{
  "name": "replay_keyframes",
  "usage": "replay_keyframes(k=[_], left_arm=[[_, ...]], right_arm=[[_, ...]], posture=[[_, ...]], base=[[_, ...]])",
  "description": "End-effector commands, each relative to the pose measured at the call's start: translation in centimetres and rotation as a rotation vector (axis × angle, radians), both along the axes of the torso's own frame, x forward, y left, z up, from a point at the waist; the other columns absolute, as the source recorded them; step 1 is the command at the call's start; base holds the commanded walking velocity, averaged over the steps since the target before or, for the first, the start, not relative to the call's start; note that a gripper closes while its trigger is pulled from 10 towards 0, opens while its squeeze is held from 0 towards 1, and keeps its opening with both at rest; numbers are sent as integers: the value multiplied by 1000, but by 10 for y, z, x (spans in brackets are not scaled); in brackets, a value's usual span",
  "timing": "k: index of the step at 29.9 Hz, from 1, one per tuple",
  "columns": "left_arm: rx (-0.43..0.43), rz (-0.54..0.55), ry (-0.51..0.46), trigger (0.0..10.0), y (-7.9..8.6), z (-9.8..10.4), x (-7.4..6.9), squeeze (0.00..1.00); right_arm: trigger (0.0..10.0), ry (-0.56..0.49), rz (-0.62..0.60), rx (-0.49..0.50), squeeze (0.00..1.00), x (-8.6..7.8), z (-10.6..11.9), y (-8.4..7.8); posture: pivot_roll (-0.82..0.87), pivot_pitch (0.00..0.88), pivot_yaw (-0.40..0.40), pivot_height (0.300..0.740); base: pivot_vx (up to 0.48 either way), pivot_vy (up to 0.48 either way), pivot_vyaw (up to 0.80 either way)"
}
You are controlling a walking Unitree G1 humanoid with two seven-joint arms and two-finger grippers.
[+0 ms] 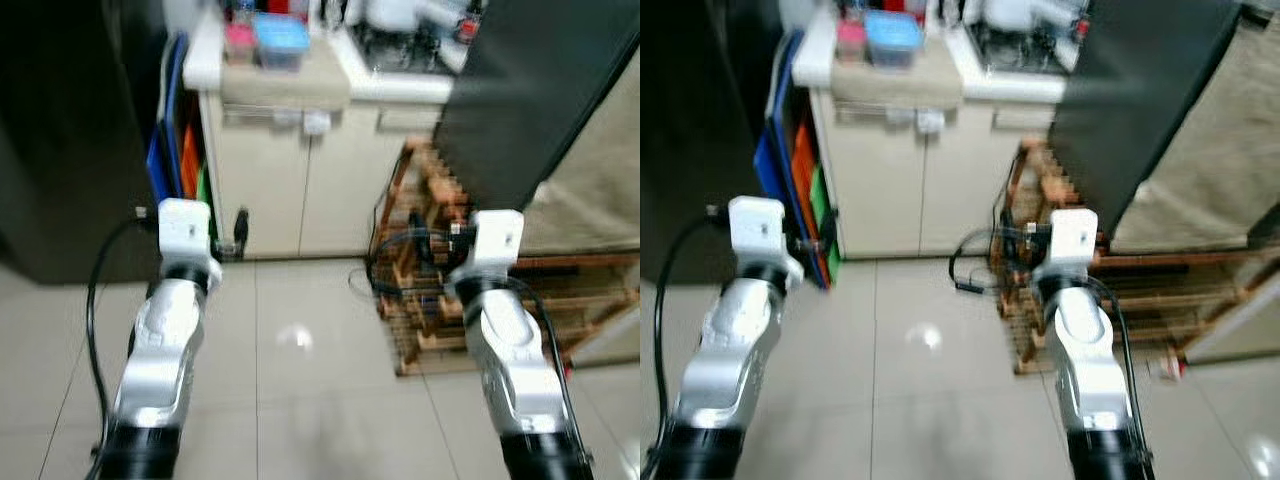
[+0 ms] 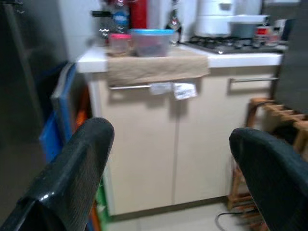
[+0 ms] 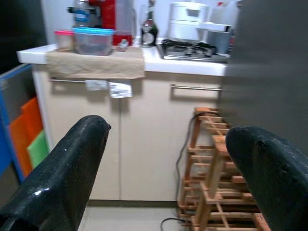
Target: Restocking fridge
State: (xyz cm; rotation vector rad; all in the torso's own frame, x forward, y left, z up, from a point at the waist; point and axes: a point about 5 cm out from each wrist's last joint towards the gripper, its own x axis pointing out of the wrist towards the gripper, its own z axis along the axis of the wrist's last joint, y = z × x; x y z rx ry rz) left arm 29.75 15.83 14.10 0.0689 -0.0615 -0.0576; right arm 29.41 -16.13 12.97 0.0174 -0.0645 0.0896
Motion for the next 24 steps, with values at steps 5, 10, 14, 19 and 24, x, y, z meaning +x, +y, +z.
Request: replay_keyframes(k=[5,10,14,19,24], left_arm=[[11,-66,-53,10000,-18,14,9,0],[5,-47,-47,10000,-15,12,10,0],[15,-56,-43,10000,-16,11,9,0],[54,-94,-45,10000,-20,11,10,0],[50,-106,-31,10000,-20,9,11,0]], right_arm=[[10000,-18,-9,3,0,7,5,1],[10000,-17,5,17,0,7,4,2],[10000,-9,-2,11,0,6,1,2],[10000,-13,-17,11,0,8,0,2],[10000,-16,-14,-4,0,9,1,3]], posture=[[-52,0,-39,740],[-53,0,-40,740],[-48,0,-42,740],[-43,0,-41,740],[-40,0,-37,740]], base=[[432,0,0],[431,0,0],[432,0,384],[474,0,589],[276,0,0]])
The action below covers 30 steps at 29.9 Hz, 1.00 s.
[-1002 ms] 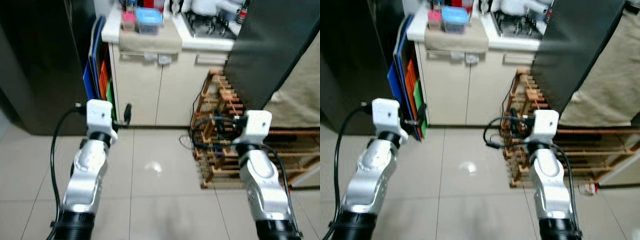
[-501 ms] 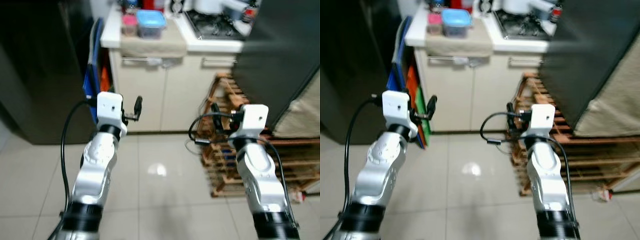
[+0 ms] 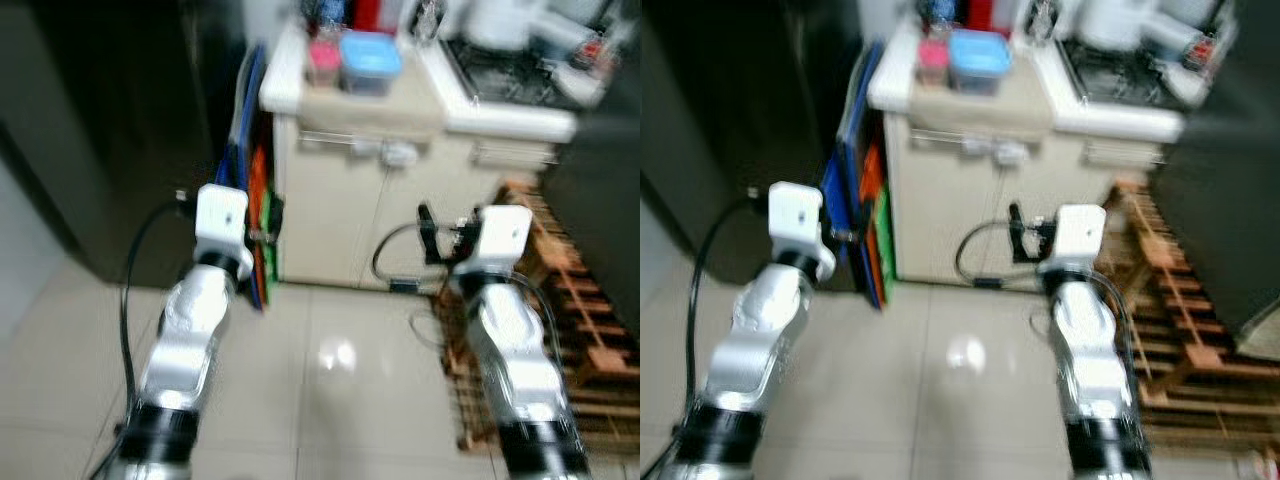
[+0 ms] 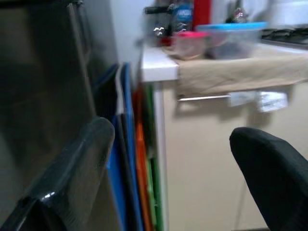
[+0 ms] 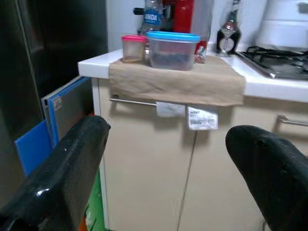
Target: Restocking fridge
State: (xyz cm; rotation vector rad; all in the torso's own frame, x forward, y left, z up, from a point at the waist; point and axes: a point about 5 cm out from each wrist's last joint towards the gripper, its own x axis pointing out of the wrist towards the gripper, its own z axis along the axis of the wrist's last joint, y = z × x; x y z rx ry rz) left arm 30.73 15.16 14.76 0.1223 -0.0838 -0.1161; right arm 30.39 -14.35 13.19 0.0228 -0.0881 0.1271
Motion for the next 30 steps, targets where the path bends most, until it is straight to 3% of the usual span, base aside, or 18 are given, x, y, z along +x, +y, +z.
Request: replay_keyframes(k=[1,8,17,24,30], left_arm=[[-3,-49,-8,10000,-14,3,1,0],[1,-48,12,10000,-8,1,7,0],[-35,-134,0,10000,-9,-2,-5,0],[-38,-126,14,10000,-1,-7,-5,0],[-65,-151,-4,10000,1,-4,-6,0]], right_arm=[[10000,8,-51,2,0,-1,-2,-15],[10000,12,-46,-19,0,0,-5,-14],[10000,19,-77,-31,0,-3,-11,-21],[10000,-17,-179,-9,0,-7,-9,-33],[10000,0,-190,-2,0,-12,-14,-34]], posture=[[-40,0,-37,740],[-38,0,-42,740],[-23,0,-56,740],[-20,0,-51,740],[-30,0,-41,740]], base=[[0,0,-463],[0,0,-723],[0,0,-690],[0,0,-726],[0,0,-744]])
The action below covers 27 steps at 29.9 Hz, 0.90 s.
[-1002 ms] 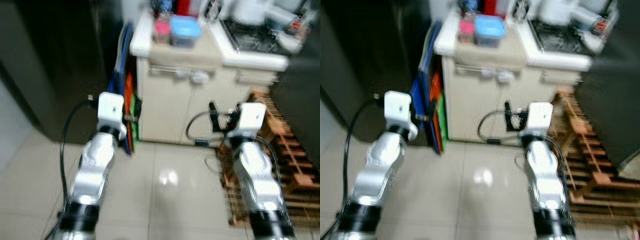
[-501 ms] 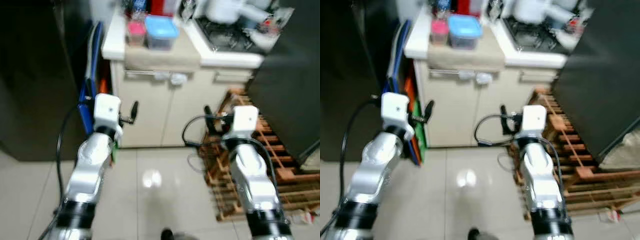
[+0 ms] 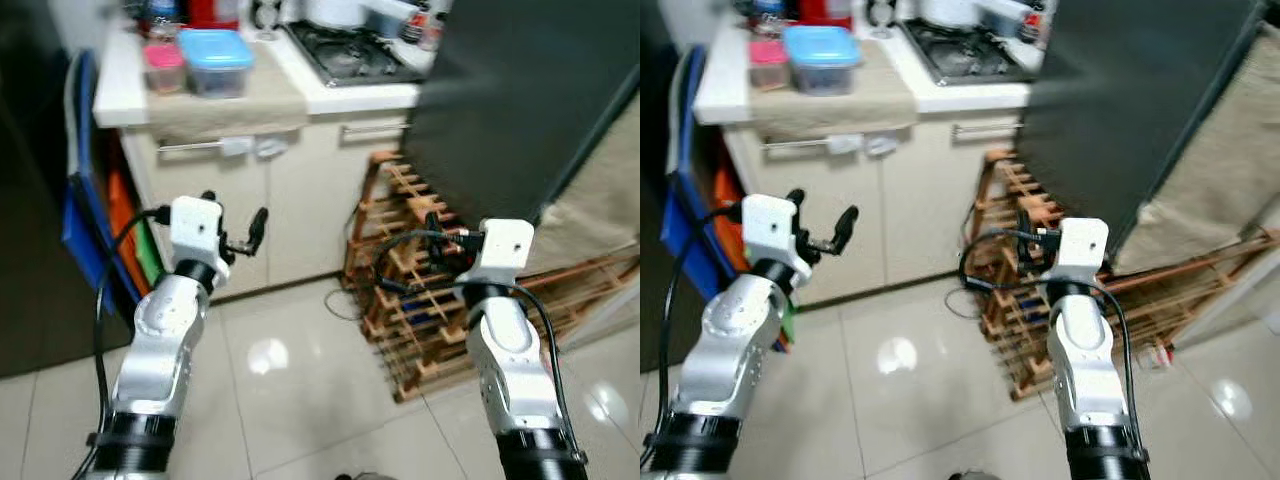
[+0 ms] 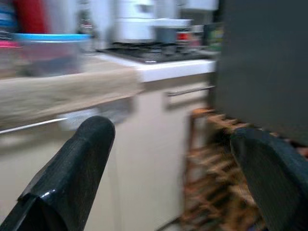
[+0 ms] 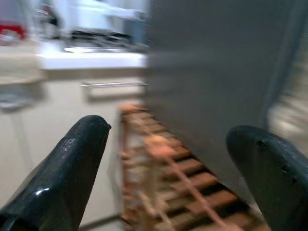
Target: Restocking fridge
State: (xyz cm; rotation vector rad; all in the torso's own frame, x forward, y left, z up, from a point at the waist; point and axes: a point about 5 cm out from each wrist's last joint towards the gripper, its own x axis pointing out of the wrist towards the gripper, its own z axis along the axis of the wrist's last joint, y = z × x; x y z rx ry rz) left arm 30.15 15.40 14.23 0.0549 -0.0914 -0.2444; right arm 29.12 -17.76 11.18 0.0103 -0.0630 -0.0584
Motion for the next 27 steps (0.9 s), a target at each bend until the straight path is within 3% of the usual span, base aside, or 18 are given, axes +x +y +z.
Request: replay_keyframes(k=[1,18,27], left_arm=[[-8,-27,-10,10000,-2,1,0,0],[-19,-74,-17,10000,-10,0,-3,0],[-45,-128,-2,10000,-20,-2,-3,0]], right_arm=[[10000,-25,-5,0,0,1,5,0],[10000,-32,30,-23,0,2,4,7],[10000,-50,-20,-28,0,1,8,-2]], posture=[[-32,0,-39,740],[-21,0,-34,740],[-60,0,0,740]], base=[[0,0,-744],[0,0,-749],[0,0,-750]])
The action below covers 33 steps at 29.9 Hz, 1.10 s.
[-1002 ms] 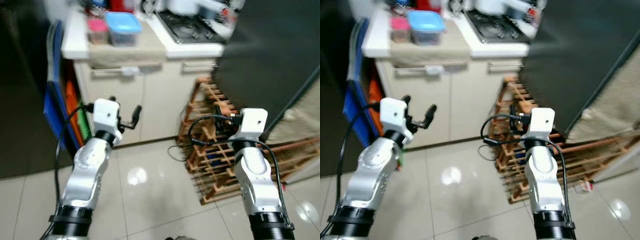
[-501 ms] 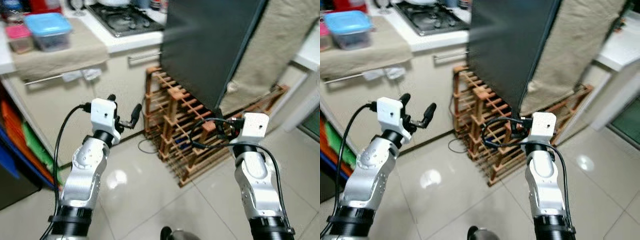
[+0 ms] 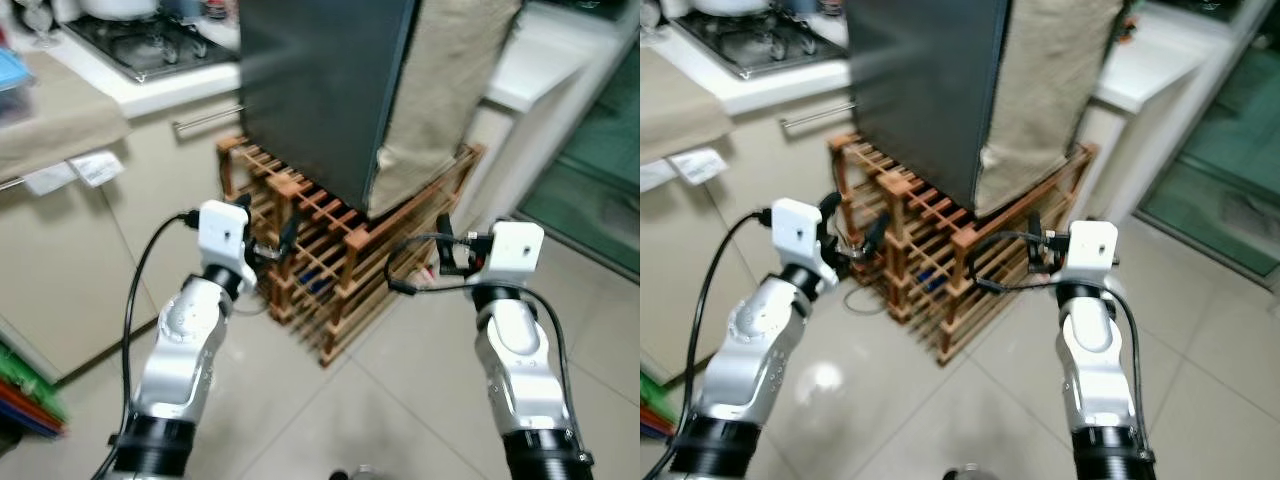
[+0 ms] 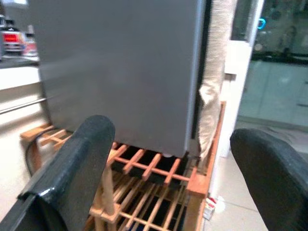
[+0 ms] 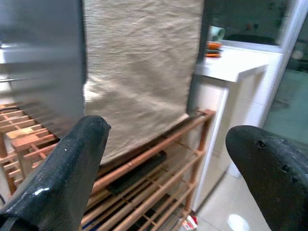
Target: Restocking fridge
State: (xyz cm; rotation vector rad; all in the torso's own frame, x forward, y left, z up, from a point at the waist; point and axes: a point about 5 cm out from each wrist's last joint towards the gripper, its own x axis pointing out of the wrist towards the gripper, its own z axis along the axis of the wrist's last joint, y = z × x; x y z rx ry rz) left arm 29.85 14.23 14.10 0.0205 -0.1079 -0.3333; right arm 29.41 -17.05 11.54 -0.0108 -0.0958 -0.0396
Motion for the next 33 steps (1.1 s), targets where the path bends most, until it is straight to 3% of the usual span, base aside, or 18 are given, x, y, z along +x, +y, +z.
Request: replay_keyframes(k=[1,9,19,33], left_arm=[[-15,-42,9,10000,-9,-1,1,0],[-60,7,-6,10000,-11,4,6,0],[-42,69,-28,10000,-12,8,10,0],[-41,66,-56,10000,-13,13,9,0]], right_arm=[[10000,-22,-51,-5,0,-2,5,-11],[10000,-69,-36,-46,0,0,16,-16],[10000,-41,17,-63,0,4,12,-7],[10000,-47,12,-76,0,6,13,-10]], posture=[[-67,0,6,740],[-74,0,-10,740],[-71,0,-29,740],[-65,0,-21,740]], base=[[0,0,-750],[0,0,-756],[0,0,0],[461,0,0]])
